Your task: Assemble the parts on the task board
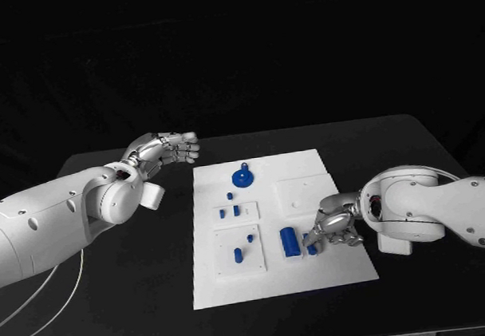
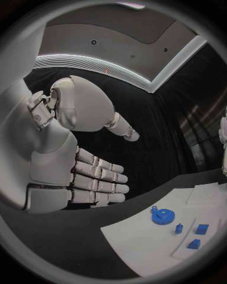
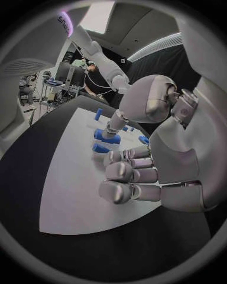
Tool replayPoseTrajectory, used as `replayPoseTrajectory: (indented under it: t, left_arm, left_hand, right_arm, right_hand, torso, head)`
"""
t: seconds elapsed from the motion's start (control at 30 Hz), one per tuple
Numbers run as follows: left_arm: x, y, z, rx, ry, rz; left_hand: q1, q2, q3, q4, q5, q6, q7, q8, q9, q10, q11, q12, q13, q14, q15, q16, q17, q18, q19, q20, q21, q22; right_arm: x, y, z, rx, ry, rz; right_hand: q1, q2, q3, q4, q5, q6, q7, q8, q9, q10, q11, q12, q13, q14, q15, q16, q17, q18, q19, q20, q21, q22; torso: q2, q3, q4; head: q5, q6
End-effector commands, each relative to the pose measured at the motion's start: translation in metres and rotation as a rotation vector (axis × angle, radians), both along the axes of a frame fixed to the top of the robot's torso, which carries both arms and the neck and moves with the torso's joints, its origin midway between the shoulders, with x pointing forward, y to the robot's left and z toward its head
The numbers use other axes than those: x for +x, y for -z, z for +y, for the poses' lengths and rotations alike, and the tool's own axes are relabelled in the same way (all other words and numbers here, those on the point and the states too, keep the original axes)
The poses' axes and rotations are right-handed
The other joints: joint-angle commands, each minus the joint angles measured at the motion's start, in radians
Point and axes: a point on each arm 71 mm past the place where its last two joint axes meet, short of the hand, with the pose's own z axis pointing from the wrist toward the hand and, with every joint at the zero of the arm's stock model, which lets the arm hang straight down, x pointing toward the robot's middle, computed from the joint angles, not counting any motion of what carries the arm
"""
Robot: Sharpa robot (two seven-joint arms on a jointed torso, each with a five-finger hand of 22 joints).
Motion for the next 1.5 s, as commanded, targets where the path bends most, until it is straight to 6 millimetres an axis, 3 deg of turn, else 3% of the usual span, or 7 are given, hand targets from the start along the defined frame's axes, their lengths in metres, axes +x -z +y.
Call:
replayPoseTrajectory:
  t: [0.03, 0.17, 0.43, 0.53, 0.77, 1.23, 1.5]
  left_arm:
    - [-0.0004, -0.0007, -0.0016, -0.012, 0.012, -0.001]
    - [-0.0003, -0.0007, -0.0015, -0.012, 0.012, -0.001]
    - [-0.0004, -0.0007, -0.0016, -0.012, 0.013, -0.001]
    - [-0.0004, -0.0006, -0.0015, -0.012, 0.012, -0.001]
    - [-0.0005, -0.0006, -0.0018, -0.012, 0.014, 0.0]
    - [0.0002, -0.0002, -0.0028, -0.012, 0.015, 0.001]
    - [0.0001, 0.0, -0.0033, -0.012, 0.017, 0.003]
  left_hand:
    - [-0.009, 0.001, 0.0, 0.007, -0.001, -0.005, 0.025, 0.007, 0.0, 0.007, 0.001, -0.001, 0.0, 0.007, 0.0, -0.002, 0.002, 0.009, 0.005, 0.0, -0.007, 0.002]
    - [-0.009, 0.001, 0.0, 0.007, -0.001, -0.005, 0.025, 0.007, 0.0, 0.007, 0.001, -0.001, 0.0, 0.007, 0.0, -0.002, 0.002, 0.009, 0.004, 0.0, -0.007, 0.002]
    - [-0.008, 0.0, 0.0, 0.007, -0.001, -0.005, 0.025, 0.007, 0.0, 0.007, 0.001, -0.001, 0.0, 0.007, 0.0, -0.002, 0.002, 0.009, 0.004, 0.0, -0.007, 0.002]
    - [-0.008, 0.0, 0.001, 0.007, -0.001, -0.005, 0.025, 0.007, 0.0, 0.007, 0.001, -0.001, 0.0, 0.007, 0.0, -0.002, 0.002, 0.009, 0.004, 0.0, -0.007, 0.002]
    - [-0.008, 0.0, 0.001, 0.007, -0.001, -0.005, 0.025, 0.007, 0.0, 0.007, 0.001, -0.001, 0.0, 0.007, 0.0, -0.002, 0.002, 0.009, 0.004, 0.0, -0.007, 0.002]
    - [-0.008, 0.0, 0.001, 0.008, -0.001, -0.006, 0.026, 0.007, 0.0, 0.007, 0.001, -0.001, 0.0, 0.007, 0.0, -0.002, 0.002, 0.009, 0.004, 0.0, -0.008, 0.003]
    - [-0.008, 0.0, 0.001, 0.008, -0.001, -0.006, 0.026, 0.007, 0.0, 0.007, 0.002, -0.001, 0.0, 0.007, 0.001, -0.003, 0.002, 0.009, 0.004, 0.0, -0.008, 0.003]
  right_arm:
    - [-0.0013, -0.001, 0.0016, 0.029, -0.015, 0.003]
    - [-0.0014, -0.0007, -0.0018, 0.027, -0.022, 0.013]
    - [-0.0029, 0.0012, -0.0066, 0.009, -0.045, 0.044]
    - [-0.0031, 0.0013, -0.0067, 0.006, -0.049, 0.046]
    - [-0.001, 0.0015, -0.0069, -0.014, -0.045, 0.026]
    - [0.0019, 0.0022, -0.006, -0.029, -0.034, 0.016]
    - [0.0057, 0.0032, -0.0035, -0.058, -0.039, -0.003]
  right_hand:
    - [-0.008, -0.009, -0.016, -0.002, -0.001, -0.003, 0.0, 0.003, 0.002, 0.004, 0.001, -0.007, 0.001, -0.002, -0.008, 0.006, -0.001, 0.081, -0.003, -0.004, -0.001, 0.004]
    - [0.01, -0.018, -0.029, -0.023, -0.001, -0.004, -0.001, 0.004, 0.003, 0.004, 0.0, -0.007, 0.002, -0.003, -0.009, 0.006, -0.002, 0.081, -0.004, -0.008, -0.001, 0.003]
    - [0.157, -0.018, -0.06, -0.155, 0.002, -0.005, 0.0, 0.005, 0.005, 0.005, 0.002, -0.008, 0.002, -0.002, -0.007, 0.005, -0.004, 0.081, -0.003, -0.011, -0.001, 0.002]
    - [0.197, -0.019, -0.068, -0.178, 0.002, -0.005, 0.001, 0.004, 0.004, 0.006, 0.002, -0.009, 0.001, -0.001, -0.006, 0.004, -0.005, 0.081, -0.004, -0.008, -0.002, 0.001]
    - [0.226, -0.018, -0.087, -0.175, 0.001, -0.003, 0.001, 0.004, 0.002, 0.007, 0.003, -0.011, 0.0, -0.001, -0.005, 0.003, -0.006, 0.081, -0.005, -0.003, -0.004, -0.001]
    - [0.189, 0.024, -0.102, -0.126, 0.001, 0.001, 0.001, 0.001, -0.002, 0.009, 0.003, -0.014, -0.001, -0.001, -0.005, 0.002, -0.007, 0.081, -0.004, 0.004, -0.009, -0.006]
    - [0.197, 0.042, -0.056, -0.094, 0.0, 0.004, -0.002, 0.001, -0.004, 0.008, 0.0, -0.012, 0.002, -0.002, -0.008, 0.004, -0.006, 0.081, -0.005, 0.0, -0.008, -0.005]
  torso:
    - [0.0, 0.0001, 0.0]
    - [0.0, 0.0003, -0.0002]
    - [0.0, 0.0001, -0.0007]
    - [0.0, 0.0003, -0.0007]
    - [0.0, 0.0004, -0.0005]
    - [0.0, 0.0003, -0.0003]
    - [0.0, 0.0002, 0.0005]
  head:
    - [0.0, 0.0]
    - [0.0, 0.0]
    - [0.0, 0.0]
    - [-0.001, 0.0]
    - [-0.001, 0.0]
    - [-0.002, -0.001]
    - [-0.003, -0.003]
